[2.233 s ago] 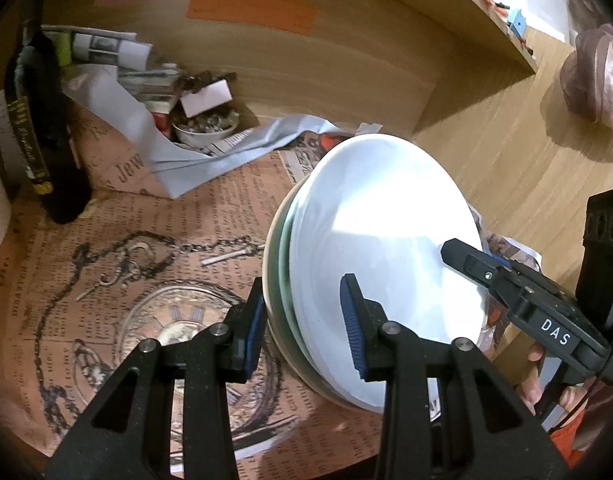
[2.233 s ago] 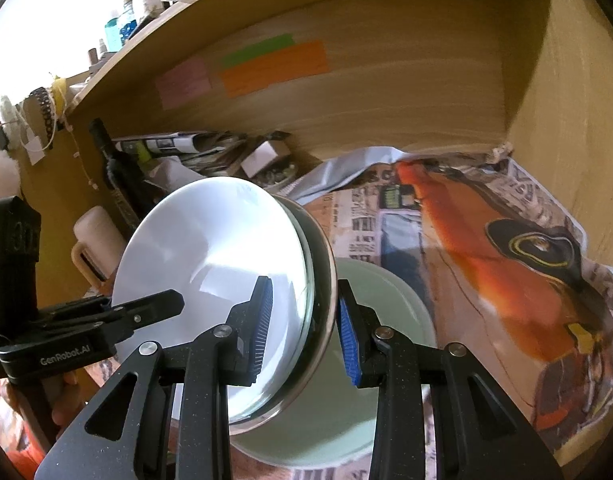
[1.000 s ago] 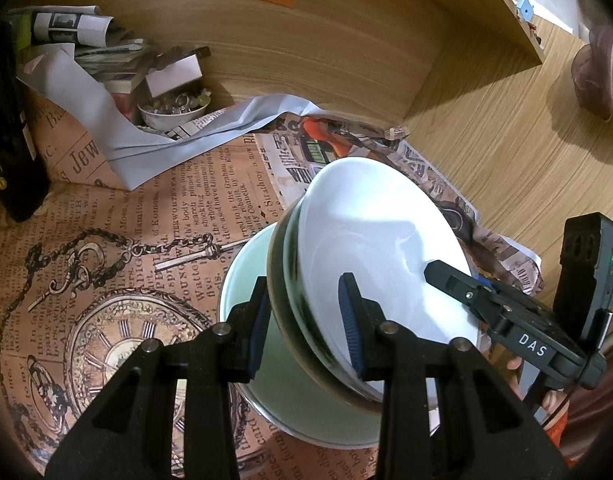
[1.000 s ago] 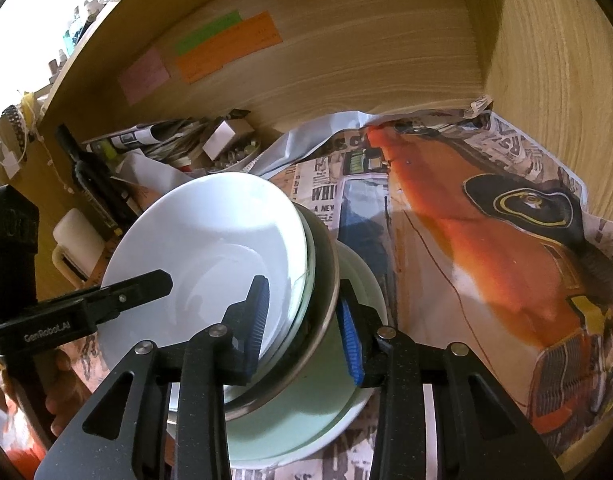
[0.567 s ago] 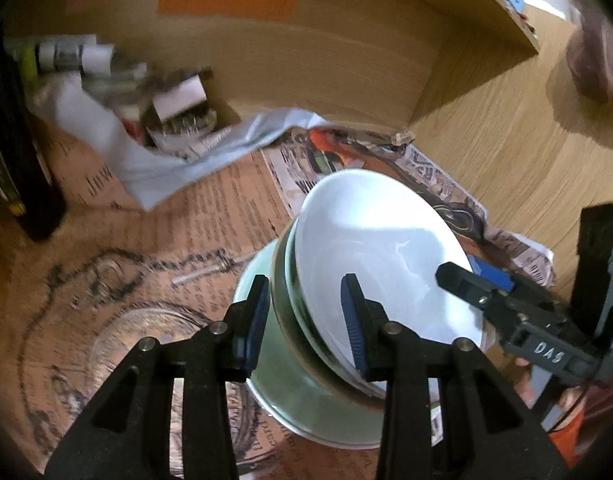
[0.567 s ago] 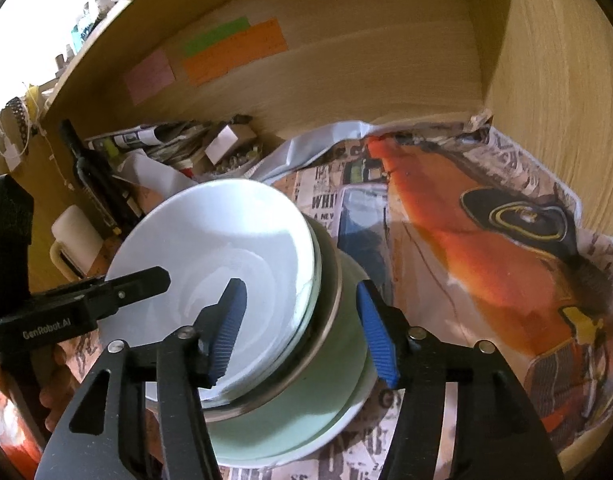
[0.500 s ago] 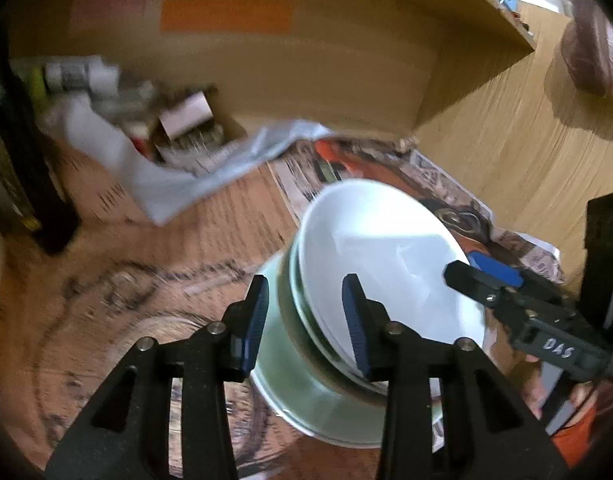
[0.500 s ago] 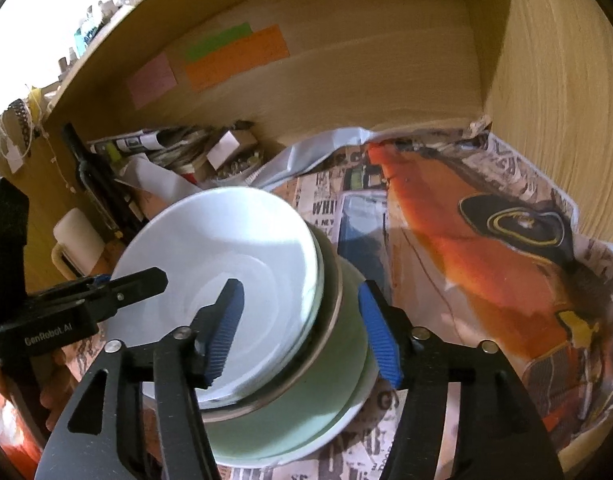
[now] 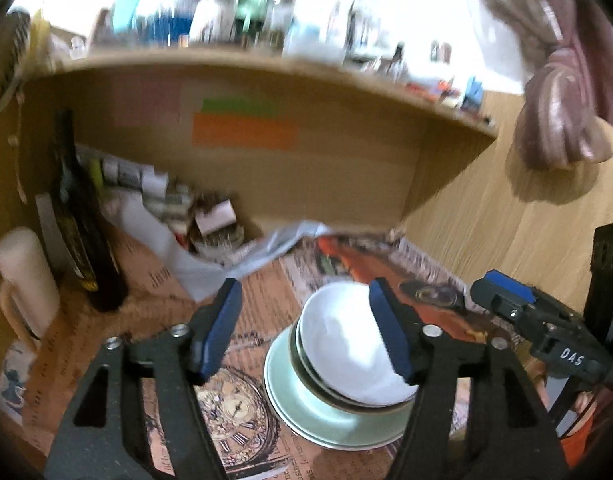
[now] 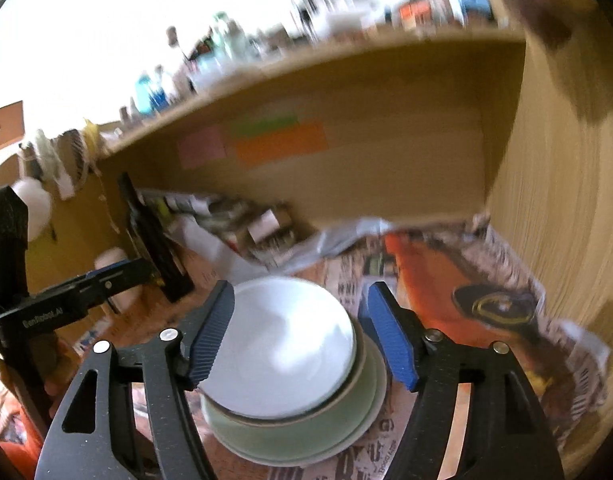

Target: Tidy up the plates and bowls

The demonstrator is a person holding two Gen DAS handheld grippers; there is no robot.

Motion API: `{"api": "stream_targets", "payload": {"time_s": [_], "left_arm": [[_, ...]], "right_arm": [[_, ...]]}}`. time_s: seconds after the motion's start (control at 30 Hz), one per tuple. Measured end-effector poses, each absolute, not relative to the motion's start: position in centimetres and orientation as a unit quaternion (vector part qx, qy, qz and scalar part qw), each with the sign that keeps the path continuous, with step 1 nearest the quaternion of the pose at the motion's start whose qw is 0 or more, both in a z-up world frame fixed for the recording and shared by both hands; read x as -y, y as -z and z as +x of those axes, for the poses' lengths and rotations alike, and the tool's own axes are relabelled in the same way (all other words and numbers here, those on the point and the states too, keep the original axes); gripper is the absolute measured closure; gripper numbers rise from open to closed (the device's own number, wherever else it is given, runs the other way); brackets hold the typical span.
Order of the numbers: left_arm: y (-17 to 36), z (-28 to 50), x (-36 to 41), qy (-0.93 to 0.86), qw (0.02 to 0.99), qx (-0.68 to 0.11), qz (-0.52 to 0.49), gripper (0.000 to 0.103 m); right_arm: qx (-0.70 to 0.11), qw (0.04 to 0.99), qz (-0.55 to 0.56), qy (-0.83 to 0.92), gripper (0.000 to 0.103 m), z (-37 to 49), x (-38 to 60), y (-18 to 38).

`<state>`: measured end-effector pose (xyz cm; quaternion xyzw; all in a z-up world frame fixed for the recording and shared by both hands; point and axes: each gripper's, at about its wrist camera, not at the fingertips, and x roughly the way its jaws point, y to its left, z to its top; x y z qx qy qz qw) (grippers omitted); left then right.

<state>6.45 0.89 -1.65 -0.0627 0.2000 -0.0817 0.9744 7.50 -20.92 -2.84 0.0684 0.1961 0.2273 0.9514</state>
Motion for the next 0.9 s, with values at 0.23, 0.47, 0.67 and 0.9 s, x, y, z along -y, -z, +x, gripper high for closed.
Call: {"api": "stream_targets", "payload": {"time_s": [0.23, 0.47, 0.67, 0.9], "left_arm": [[-0.8, 1.2, 0.5, 0.053, 0.991, -0.115, -0.034, 0.006], [-1.2, -1.3, 1.1, 0.017, 0.997, -0.079, -0.019, 0.0], [-0.8, -2.0, 1.3, 0.012, 0.996, -0.082, -0.021, 0.0], [-0.5, -2.0, 1.1, 0.005, 0.996, -0.086, -0.018, 0.0]], "right_arm": [[-0.128, 0.963, 0.051, -0.232, 0.023, 3.4, 20.7, 0.1], [-0.087, 0.973, 0.043, -0.211, 0.0, 0.6, 20.8, -0.7], [-0.088, 0.971, 0.044, -0.216, 0.0, 0.0, 21.1, -0.6], [-0.093, 0.97, 0.052, -0.219, 0.0, 0.2, 21.4, -0.2]]}}
